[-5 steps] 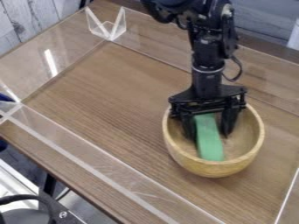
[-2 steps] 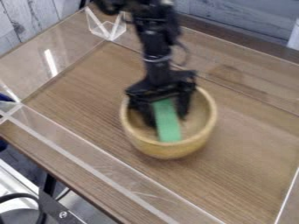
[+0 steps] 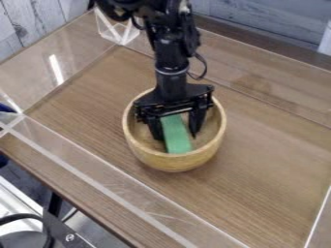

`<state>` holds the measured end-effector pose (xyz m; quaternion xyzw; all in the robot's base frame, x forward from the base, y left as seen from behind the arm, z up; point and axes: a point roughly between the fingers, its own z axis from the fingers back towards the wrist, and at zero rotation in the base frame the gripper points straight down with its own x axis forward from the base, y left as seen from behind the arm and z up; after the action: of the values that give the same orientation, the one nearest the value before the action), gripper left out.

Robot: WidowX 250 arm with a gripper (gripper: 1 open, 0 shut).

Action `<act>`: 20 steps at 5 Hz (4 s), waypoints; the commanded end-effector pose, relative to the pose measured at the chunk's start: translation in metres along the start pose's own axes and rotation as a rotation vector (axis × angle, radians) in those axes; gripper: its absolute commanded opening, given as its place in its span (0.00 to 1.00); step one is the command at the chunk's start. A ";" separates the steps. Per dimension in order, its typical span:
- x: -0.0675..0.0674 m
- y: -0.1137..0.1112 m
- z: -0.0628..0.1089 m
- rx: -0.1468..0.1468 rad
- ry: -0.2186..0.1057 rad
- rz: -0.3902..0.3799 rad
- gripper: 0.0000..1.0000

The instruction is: Remove the green block from inside the brown bowl and put it on the table

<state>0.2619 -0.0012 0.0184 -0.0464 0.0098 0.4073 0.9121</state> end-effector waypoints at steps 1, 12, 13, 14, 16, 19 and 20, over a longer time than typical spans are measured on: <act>-0.019 -0.018 -0.004 0.003 0.022 -0.072 1.00; -0.005 0.001 0.012 0.003 0.015 -0.052 0.00; -0.005 0.001 0.014 0.004 0.017 -0.053 0.00; -0.004 0.001 0.017 0.004 0.019 -0.054 0.00; -0.005 0.001 0.021 0.007 0.023 -0.056 0.00; -0.005 0.000 0.024 0.010 0.027 -0.062 0.00; -0.005 -0.001 0.025 0.011 0.028 -0.064 0.00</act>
<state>0.2472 -0.0067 0.0280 -0.0368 0.0554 0.3746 0.9248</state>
